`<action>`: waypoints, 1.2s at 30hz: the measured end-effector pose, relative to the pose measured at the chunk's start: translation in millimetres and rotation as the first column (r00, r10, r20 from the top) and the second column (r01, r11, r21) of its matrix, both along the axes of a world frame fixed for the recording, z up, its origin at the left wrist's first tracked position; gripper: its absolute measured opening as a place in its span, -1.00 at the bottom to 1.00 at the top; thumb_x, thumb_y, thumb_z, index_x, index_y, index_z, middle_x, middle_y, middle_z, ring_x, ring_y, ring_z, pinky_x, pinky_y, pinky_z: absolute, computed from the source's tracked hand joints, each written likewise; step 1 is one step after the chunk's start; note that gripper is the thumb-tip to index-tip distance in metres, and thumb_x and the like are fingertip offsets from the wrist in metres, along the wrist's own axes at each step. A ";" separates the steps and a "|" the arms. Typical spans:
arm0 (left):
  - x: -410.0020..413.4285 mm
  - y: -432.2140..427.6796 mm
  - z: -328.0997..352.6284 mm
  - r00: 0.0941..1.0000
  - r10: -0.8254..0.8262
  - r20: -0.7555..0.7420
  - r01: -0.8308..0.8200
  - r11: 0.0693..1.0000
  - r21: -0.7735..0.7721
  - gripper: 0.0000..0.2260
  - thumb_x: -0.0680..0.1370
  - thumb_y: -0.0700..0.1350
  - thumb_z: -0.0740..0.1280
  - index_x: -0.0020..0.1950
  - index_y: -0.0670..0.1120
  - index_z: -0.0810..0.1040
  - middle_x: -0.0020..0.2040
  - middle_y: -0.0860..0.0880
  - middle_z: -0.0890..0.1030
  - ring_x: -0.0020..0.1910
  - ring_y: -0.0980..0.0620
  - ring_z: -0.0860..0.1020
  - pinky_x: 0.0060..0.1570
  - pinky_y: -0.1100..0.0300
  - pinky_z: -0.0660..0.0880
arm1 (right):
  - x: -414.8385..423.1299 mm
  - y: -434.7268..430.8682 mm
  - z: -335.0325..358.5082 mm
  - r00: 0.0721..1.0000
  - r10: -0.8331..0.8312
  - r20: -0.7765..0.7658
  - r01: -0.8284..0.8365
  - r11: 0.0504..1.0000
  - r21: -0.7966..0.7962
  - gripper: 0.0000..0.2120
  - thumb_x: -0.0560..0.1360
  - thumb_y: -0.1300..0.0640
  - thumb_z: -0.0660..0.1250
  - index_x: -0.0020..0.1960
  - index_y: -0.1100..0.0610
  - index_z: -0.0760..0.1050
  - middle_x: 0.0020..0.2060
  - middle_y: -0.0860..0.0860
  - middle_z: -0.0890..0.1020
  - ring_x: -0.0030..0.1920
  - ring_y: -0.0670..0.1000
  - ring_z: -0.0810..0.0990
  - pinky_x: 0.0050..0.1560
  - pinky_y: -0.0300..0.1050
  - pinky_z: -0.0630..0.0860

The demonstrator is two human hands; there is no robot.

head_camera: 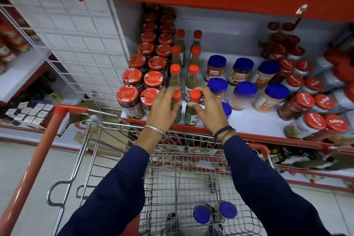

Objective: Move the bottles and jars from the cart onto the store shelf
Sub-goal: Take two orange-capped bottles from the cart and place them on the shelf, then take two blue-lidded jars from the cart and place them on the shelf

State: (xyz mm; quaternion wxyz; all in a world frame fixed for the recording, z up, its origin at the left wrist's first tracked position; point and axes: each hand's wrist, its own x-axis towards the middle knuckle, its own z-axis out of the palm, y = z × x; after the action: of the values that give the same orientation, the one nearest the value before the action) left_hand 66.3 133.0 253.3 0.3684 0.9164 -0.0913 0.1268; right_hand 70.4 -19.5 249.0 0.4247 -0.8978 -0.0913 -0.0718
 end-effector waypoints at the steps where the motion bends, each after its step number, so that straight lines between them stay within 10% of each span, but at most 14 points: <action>1: -1.5 -0.3 0.4 1.000 -0.004 -0.006 0.004 1.000 0.007 -0.59 0.45 -0.26 0.36 0.28 -0.11 0.39 0.16 -0.19 0.50 0.07 -0.15 0.51 0.07 0.01 0.51 | -0.7 -0.9 -0.3 1.000 0.001 0.002 -0.001 1.000 -0.013 -0.64 0.44 0.13 0.37 0.18 0.13 0.34 0.08 0.13 0.58 0.09 0.12 0.56 0.07 0.15 0.57; 13: -75.8 -23.7 -8.9 0.978 -0.037 0.203 0.049 0.998 -0.051 -0.77 0.51 -0.15 0.30 0.15 -0.16 0.48 0.16 -0.11 0.50 0.19 0.06 0.45 0.19 0.30 0.41 | -79.0 -34.4 8.8 0.990 -0.122 0.070 0.118 0.991 0.060 -0.62 0.46 0.10 0.35 0.25 0.06 0.37 0.14 -0.03 0.55 0.12 -0.06 0.53 0.09 -0.17 0.49; 20: -146.5 -60.7 -104.9 0.959 -0.193 -0.208 0.182 0.981 -0.070 -0.70 0.52 -0.03 0.23 0.21 -0.11 0.43 0.20 -0.09 0.48 0.17 0.09 0.44 0.14 0.32 0.40 | -161.0 -88.6 -96.6 0.970 -0.107 -0.220 0.089 0.992 -0.091 -0.68 0.48 0.08 0.32 0.21 0.09 0.41 0.08 -0.01 0.58 0.02 -0.07 0.56 0.03 -0.13 0.53; 28: -193.2 -95.7 -244.4 0.606 -0.169 -0.777 0.439 0.886 0.149 -0.44 0.43 0.00 0.36 0.36 -0.11 0.24 0.37 -0.16 0.28 0.24 -0.20 0.41 0.10 -0.08 0.51 | -187.4 -134.8 -240.5 0.655 -0.065 -0.753 -0.235 0.930 -0.284 -0.35 0.41 0.01 0.36 0.42 0.12 0.20 0.40 0.12 0.29 0.36 0.16 0.30 0.29 0.04 0.39; 36: -215.8 -111.0 -317.2 0.458 -0.030 -0.888 0.582 0.765 0.274 -0.26 0.33 -0.05 0.45 0.39 -0.02 0.13 0.38 -0.16 0.24 0.20 -0.28 0.42 0.03 -0.16 0.53 | -200.9 -137.7 -298.4 0.497 -0.017 -0.868 -0.648 0.658 -0.384 -0.25 0.38 0.20 0.38 0.44 0.10 0.05 0.45 0.15 0.15 0.39 0.23 0.23 0.16 0.11 0.48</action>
State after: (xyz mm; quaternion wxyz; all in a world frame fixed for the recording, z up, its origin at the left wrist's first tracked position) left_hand -149.5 22.1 -63.9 0.1039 0.8868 -0.1054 -0.4379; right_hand -130.5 -157.2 -49.4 0.0658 -0.8739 -0.0825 0.4745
